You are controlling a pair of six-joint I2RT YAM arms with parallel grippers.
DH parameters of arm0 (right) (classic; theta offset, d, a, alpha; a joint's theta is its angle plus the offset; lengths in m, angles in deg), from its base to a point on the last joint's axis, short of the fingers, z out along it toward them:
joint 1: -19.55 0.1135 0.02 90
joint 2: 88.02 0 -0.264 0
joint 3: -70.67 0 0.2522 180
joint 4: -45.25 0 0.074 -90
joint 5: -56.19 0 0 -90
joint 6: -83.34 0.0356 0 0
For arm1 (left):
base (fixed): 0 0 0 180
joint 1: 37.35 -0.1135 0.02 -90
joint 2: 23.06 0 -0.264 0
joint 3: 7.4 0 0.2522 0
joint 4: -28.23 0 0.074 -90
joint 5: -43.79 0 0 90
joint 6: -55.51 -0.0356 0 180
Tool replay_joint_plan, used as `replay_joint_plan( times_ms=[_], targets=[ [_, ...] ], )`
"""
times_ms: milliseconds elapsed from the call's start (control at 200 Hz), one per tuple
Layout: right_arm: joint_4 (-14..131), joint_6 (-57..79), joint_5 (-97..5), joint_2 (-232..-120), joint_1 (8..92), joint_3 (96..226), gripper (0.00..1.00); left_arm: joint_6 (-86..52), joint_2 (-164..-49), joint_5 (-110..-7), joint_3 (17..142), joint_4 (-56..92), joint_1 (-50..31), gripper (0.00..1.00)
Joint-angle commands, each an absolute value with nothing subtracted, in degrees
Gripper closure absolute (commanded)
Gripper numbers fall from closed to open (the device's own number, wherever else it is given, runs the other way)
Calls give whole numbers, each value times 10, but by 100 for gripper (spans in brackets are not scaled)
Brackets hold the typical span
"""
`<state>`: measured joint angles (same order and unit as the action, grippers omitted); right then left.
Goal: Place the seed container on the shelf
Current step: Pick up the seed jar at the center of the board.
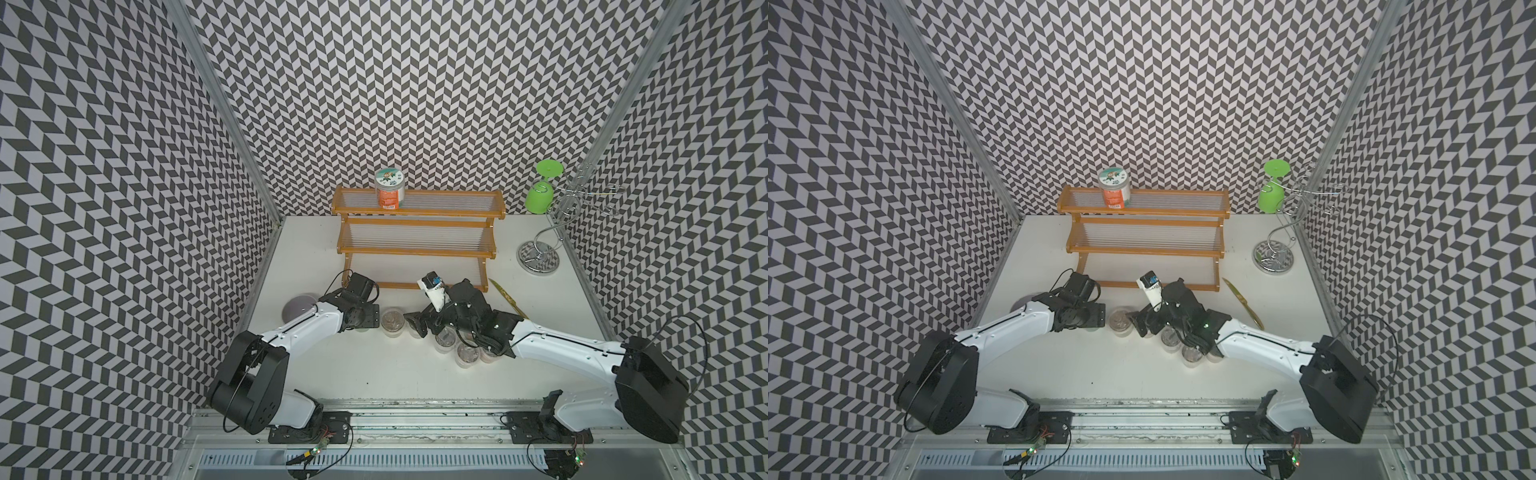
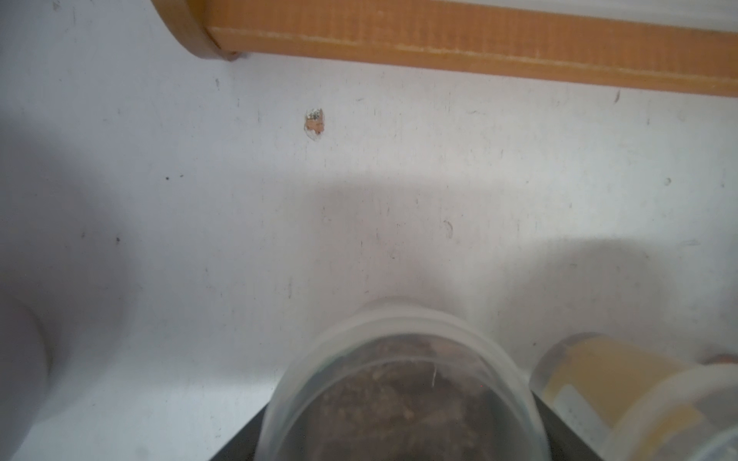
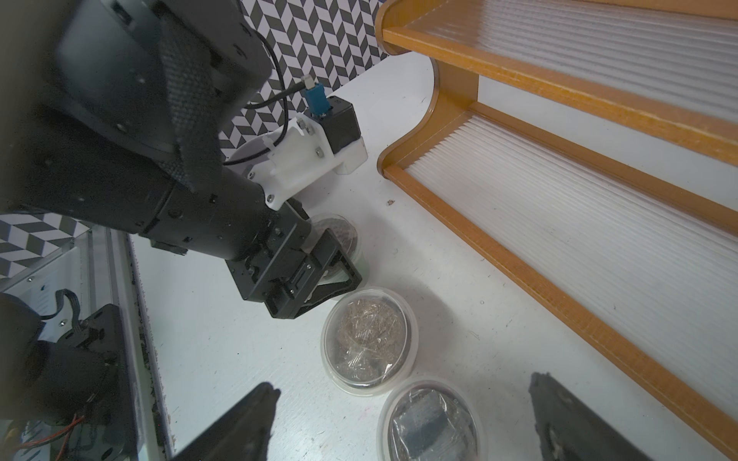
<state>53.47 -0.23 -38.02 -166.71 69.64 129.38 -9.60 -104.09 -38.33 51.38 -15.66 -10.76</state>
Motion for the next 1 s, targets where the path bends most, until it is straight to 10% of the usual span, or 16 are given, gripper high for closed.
replay_joint_plan(
  times_ms=[0, 681, 996],
  targets=[
    [520, -6, -371, -1651, 699, 1293, 1, -108, -1011, -375, 528, -174, -108, 16],
    [489, 23, -271, -1591, 691, 1258, 0, -171, -976, -409, 714, -267, -126, 14],
    [305, -100, -397, -1596, 688, 1179, 0, -192, -1005, -513, 804, -299, -135, 15]
  ],
)
